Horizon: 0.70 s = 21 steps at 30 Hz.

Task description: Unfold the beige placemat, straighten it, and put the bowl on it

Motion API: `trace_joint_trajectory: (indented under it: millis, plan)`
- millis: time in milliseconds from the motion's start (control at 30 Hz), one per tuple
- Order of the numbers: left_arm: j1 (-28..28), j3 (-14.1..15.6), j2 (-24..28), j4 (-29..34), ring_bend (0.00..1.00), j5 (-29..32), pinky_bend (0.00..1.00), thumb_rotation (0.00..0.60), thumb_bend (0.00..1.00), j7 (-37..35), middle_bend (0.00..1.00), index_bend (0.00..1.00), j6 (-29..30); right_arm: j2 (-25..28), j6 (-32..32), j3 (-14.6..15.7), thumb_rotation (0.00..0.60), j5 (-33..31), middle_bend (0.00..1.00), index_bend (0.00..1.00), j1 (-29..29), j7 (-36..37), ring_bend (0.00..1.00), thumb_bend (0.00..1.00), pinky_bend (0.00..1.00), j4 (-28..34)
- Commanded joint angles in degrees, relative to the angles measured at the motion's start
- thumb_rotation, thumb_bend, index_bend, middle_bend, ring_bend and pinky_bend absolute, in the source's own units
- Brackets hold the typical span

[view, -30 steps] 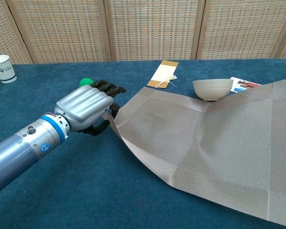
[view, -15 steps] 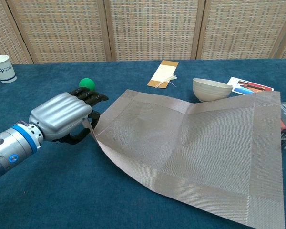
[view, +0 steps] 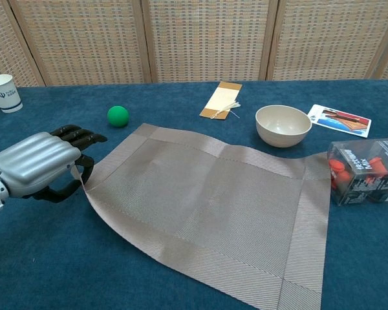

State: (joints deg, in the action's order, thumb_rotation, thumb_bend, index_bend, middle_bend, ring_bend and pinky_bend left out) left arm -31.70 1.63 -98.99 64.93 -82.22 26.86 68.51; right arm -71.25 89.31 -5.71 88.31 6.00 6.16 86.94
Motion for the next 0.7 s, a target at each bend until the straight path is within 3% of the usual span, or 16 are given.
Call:
trace_joint_trajectory:
  millis: [33, 333, 567, 700]
  plan:
    - [1.14, 1.15, 1.34, 0.97, 0.0, -1.17, 0.0, 0.6, 0.56, -0.75, 0.0, 0.67, 0.9, -0.07, 0.13, 0.14, 0.6, 0.22, 0.0, 0.12, -0.08, -0.38, 0.0, 0.13, 0.0, 0.11]
    - [3.77, 4.96, 3.79, 4.42, 0.0, -5.96, 0.0, 0.6, 0.56, -2.01, 0.0, 0.67, 3.05, -0.34, 0.19, 0.6, 0.6, 0.91, 0.0, 0.12, -0.17, -1.26, 0.0, 0.13, 0.0, 0.32]
    - [5.61, 9.91, 5.19, 8.83, 0.0, -13.05, 0.0, 0.6, 0.56, -3.47, 0.0, 0.68, 5.23, -0.42, 0.59, 0.61, 0.6, 1.26, 0.0, 0.12, -0.28, -1.08, 0.0, 0.13, 0.0, 0.23]
    - [6.0, 10.66, 5.46, 9.57, 0.0, -14.63, 0.0, 0.6, 0.56, -3.44, 0.0, 0.68, 5.65, -0.37, 0.66, 0.63, 0.6, 1.31, 0.0, 0.12, -0.32, -1.06, 0.0, 0.13, 0.0, 0.23]
